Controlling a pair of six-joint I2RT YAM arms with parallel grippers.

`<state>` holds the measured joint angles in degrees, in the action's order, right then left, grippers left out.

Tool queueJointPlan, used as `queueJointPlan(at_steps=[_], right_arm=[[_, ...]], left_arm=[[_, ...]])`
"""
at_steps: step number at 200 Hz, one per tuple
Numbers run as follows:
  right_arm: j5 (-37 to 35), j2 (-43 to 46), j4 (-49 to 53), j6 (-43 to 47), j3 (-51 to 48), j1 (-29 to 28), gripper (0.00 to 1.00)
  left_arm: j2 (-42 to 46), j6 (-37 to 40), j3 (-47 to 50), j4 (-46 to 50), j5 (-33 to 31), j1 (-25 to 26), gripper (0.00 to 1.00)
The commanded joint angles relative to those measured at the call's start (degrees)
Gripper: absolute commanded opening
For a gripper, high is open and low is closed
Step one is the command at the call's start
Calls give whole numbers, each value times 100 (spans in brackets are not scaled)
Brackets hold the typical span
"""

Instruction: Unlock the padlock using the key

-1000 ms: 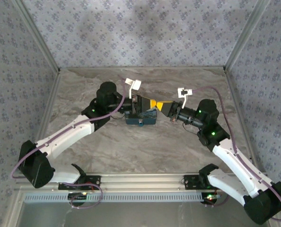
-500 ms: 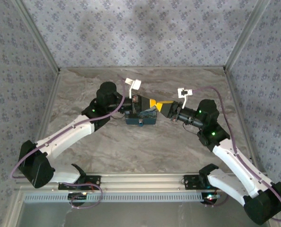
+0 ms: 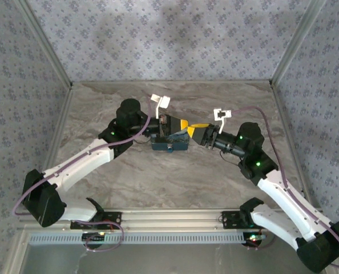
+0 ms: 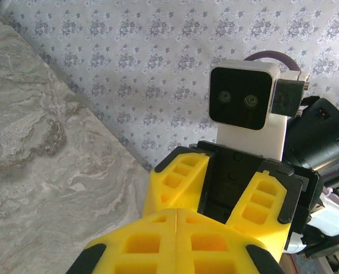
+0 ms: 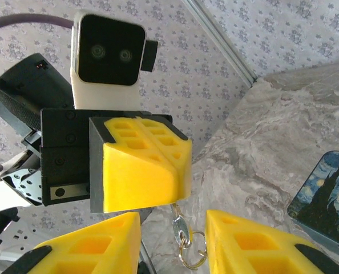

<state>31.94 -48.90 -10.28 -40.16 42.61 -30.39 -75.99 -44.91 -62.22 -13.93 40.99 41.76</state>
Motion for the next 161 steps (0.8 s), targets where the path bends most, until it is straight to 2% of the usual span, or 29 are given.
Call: queueJointPlan(at_steps=[1,40,106,161], right_arm=[[-133,17,-53,79,73,-59,36],[-223,-41,-158,-9,11,-99,30],[-364,-52,-424,-183,-125,-28,9],[-400,30,-419,-137,-111,53,0]], left_arm=[[97,-7,-164,-215,-78,25,0],[114,-75,-137,-324,-152,23,0],[172,-189,-19,-488,-197,25,0],[242,-203,104,-514,-206,24,0]])
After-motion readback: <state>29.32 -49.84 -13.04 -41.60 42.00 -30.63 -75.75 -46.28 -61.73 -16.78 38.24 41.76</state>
